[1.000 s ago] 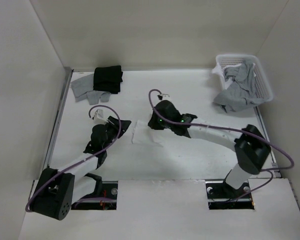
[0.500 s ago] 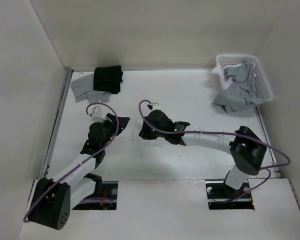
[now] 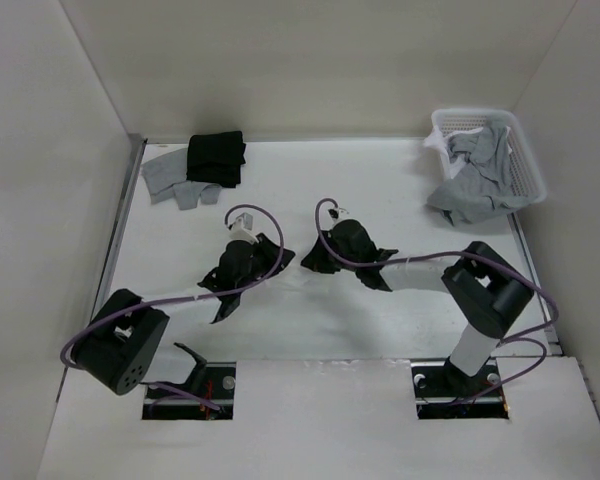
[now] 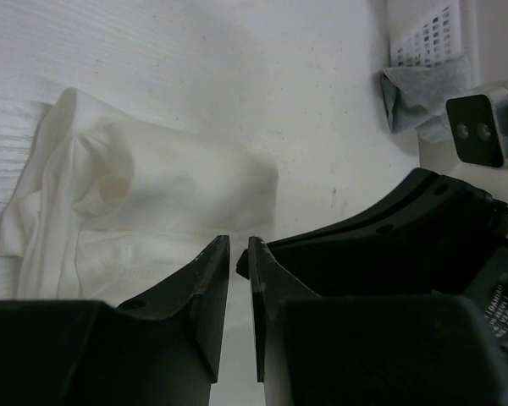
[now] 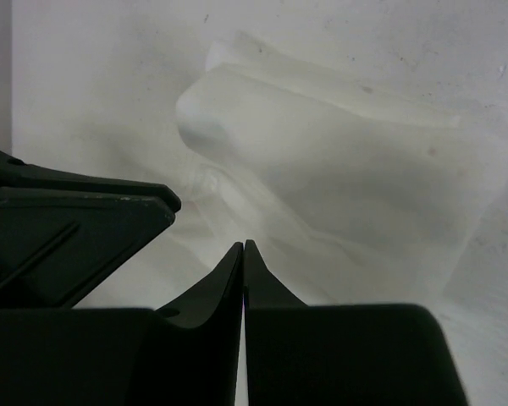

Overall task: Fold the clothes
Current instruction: Fold the tank top

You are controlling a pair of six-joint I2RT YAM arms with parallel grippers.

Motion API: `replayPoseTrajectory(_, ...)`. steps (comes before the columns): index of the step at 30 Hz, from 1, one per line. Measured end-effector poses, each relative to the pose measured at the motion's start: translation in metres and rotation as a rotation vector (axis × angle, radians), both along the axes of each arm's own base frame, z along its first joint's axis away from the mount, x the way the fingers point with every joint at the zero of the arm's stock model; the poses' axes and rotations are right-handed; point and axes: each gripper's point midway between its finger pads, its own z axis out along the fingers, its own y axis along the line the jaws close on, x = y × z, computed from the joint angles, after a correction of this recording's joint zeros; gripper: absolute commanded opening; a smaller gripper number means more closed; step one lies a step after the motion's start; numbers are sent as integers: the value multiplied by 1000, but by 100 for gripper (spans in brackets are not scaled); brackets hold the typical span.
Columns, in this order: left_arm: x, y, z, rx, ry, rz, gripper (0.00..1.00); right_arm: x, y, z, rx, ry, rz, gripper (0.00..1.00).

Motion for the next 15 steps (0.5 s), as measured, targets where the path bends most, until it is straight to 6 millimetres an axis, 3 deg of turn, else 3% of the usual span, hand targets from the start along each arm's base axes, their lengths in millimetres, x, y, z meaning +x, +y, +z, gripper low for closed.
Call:
replayPoseTrajectory(4,8,-2,-2,25,-17,7,15,3,4,-17,64,29,8,6)
replayPoseTrajectory(8,30,-5,-15,50,-7,24,15,-10,0,-39,87,86,16,6)
replayPoseTrajectory(15,50,14,-54,94,62,87,15,-18,-1,-42,123,97,28,9)
